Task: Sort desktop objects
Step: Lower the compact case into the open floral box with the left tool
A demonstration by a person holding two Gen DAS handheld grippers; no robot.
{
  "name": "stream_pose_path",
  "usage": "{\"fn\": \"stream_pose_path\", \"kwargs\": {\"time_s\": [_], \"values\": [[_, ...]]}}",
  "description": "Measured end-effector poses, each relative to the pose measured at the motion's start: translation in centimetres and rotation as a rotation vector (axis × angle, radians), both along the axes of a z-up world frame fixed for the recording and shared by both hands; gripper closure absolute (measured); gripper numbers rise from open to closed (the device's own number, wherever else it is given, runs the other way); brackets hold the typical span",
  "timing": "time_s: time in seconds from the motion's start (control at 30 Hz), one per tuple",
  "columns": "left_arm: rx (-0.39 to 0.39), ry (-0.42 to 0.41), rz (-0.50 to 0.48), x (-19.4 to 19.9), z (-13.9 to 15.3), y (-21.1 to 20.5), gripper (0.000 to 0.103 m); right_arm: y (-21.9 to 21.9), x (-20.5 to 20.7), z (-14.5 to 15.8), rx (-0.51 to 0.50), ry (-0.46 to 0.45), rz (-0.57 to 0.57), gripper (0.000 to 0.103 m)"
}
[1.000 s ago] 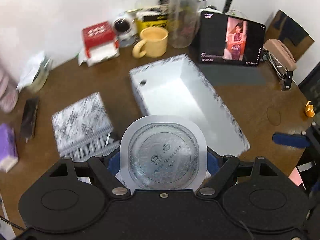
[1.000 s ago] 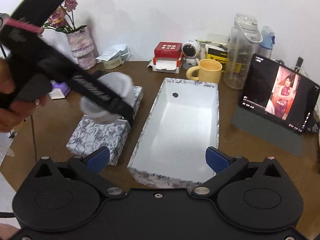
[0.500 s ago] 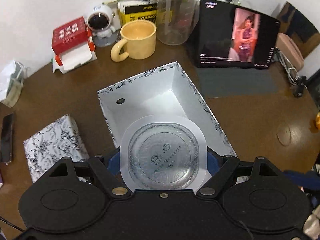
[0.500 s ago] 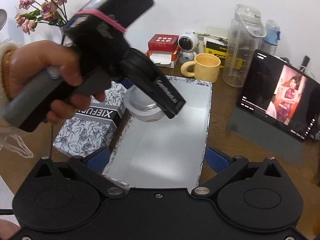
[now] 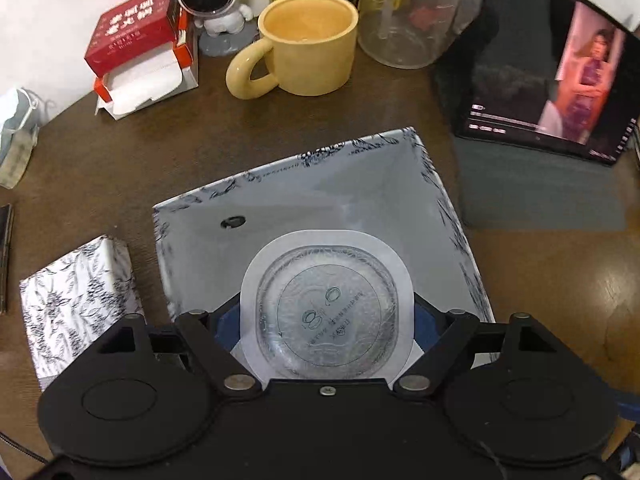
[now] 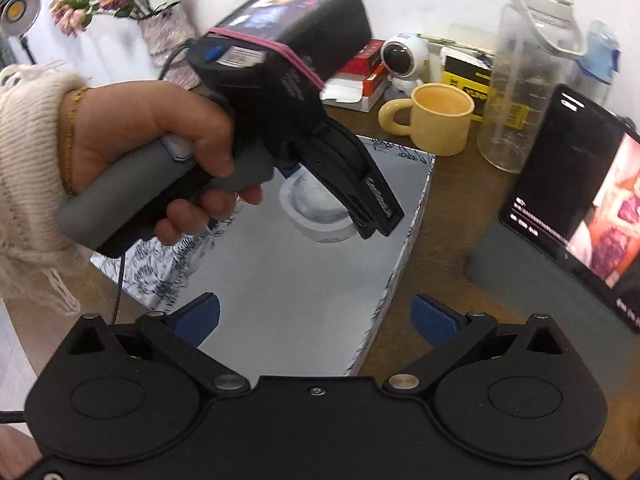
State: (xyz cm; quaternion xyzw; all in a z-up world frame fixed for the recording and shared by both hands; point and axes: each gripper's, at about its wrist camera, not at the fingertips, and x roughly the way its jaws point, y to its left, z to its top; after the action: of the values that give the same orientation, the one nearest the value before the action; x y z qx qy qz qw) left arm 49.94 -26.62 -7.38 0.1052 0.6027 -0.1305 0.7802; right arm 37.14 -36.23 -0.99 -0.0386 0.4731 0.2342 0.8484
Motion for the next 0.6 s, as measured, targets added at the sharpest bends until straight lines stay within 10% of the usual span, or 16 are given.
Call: {"fn": "stream_pose_path", "kwargs": {"time_s": [0.6], "values": [[0.008,-0.034,0.054,1.9,-1.3,-1.3,0.023,-2.0,2.7,-3.2,0.077,0.076,0.051,0.0]]}}
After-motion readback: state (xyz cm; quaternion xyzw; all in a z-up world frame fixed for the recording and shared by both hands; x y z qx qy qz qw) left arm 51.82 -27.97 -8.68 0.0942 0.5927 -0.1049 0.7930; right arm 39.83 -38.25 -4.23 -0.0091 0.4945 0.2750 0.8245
